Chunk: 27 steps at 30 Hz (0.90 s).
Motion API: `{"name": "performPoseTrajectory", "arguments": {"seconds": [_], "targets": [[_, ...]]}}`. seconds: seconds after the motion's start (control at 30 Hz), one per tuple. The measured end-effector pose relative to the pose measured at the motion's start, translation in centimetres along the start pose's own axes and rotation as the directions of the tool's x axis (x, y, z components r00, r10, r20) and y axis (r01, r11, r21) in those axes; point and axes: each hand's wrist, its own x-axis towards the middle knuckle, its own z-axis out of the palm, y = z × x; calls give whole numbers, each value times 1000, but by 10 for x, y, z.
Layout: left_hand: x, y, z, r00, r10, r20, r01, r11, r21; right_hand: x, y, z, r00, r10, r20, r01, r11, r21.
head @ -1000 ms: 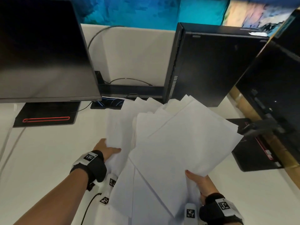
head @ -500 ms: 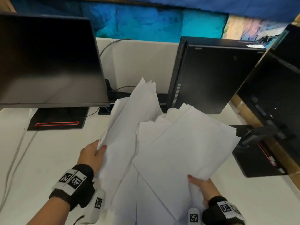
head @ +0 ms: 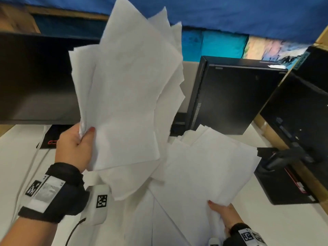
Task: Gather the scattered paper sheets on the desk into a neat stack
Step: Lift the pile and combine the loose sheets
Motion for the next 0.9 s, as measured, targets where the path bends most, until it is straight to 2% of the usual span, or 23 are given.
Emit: {"name": "performPoseTrajectory", "arguments": {"seconds": [0.13, 0.27, 0.47, 0.6, 0.7, 0.77, 0.8, 0.83, 0.9], "targets": [[-11, -9, 17, 988, -125, 92, 142, 969, -204, -2, 0, 3, 1000, -2, 28, 3, 998, -59], [-26, -41, 35, 932, -281, 228, 332, 914, -232, -4, -2, 3, 999, -19, 28, 19, 1000, -23], [-53, -84, 54, 804, -478, 354, 537, 839, -88, -7, -3, 3, 999, -13, 43, 14, 1000, -24], [-69, -109, 65, 704, -584, 403, 617, 785, 60, -7, -2, 3, 999, -2, 48, 4, 999, -43], [-74, -117, 64, 607, -609, 511, 634, 758, 151, -10, -5, 2, 997, 61, 51, -59, 997, -51], [-72, -114, 60, 521, -622, 584, 676, 719, 164, -12, -7, 3, 992, 101, 71, -98, 994, -49], [-70, -116, 59, 498, -622, 604, 703, 698, 139, -12, -5, 4, 989, 118, 92, -115, 992, -43], [-68, -117, 57, 491, -619, 613, 729, 677, 99, -12, -3, 5, 985, 134, 108, -131, 991, -35], [-63, -117, 55, 514, -623, 590, 783, 621, -27, -16, 1, 8, 975, 161, 152, -165, 986, 15]]}}
